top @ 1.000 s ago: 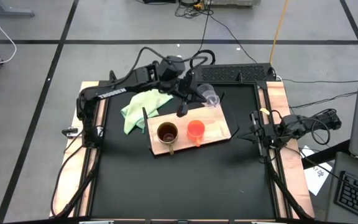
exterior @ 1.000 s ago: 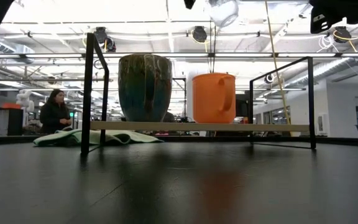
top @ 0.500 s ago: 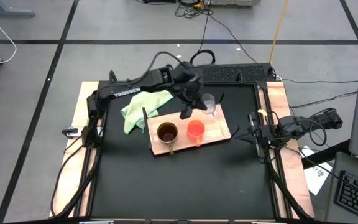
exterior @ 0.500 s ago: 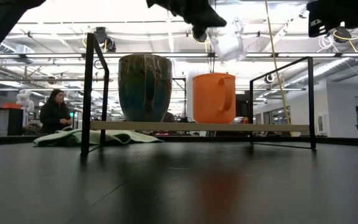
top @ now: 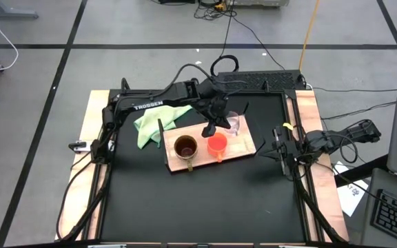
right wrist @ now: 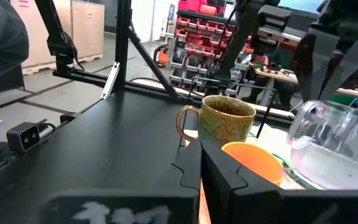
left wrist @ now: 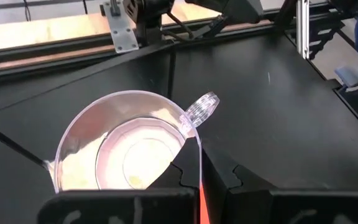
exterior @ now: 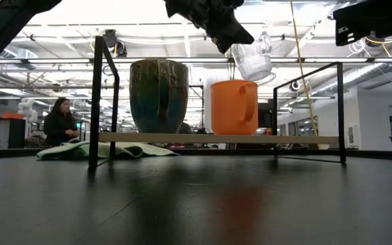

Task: Stack small to large cups/mugs on shelf
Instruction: Put the transparent mug on the shelf

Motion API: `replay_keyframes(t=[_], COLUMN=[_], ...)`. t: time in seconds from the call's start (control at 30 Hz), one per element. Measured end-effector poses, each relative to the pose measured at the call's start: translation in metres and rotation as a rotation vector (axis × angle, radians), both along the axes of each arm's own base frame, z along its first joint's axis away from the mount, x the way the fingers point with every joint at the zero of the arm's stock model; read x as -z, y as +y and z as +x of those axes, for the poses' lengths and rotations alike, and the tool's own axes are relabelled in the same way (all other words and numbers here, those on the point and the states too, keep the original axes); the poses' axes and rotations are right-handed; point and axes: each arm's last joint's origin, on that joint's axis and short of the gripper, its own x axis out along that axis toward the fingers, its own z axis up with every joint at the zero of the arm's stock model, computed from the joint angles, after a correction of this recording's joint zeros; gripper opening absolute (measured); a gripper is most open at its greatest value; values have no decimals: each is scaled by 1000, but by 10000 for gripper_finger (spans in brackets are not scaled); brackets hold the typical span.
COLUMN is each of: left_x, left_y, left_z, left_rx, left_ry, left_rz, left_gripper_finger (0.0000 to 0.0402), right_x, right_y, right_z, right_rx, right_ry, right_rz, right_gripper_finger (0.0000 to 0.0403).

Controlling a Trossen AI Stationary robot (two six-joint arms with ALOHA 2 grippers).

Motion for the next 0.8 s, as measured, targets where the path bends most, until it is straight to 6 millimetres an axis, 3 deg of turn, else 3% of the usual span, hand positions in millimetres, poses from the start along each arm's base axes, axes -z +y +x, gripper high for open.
replay_keyframes(t=[0.47,0.8], left_x=[-3,-14], left_y=[-7,-75], left_z=[4,7], left_rx=[12,147], left_ry=[-33,-27], left_rz=[14,88], left_gripper_finger=[0,0], right_x=[0,-3], right_y=[0,0], right_z=[0,0], right_rx=[0,1], right_ry=[0,-30], right_rz=[0,8], right_gripper_finger=[0,0])
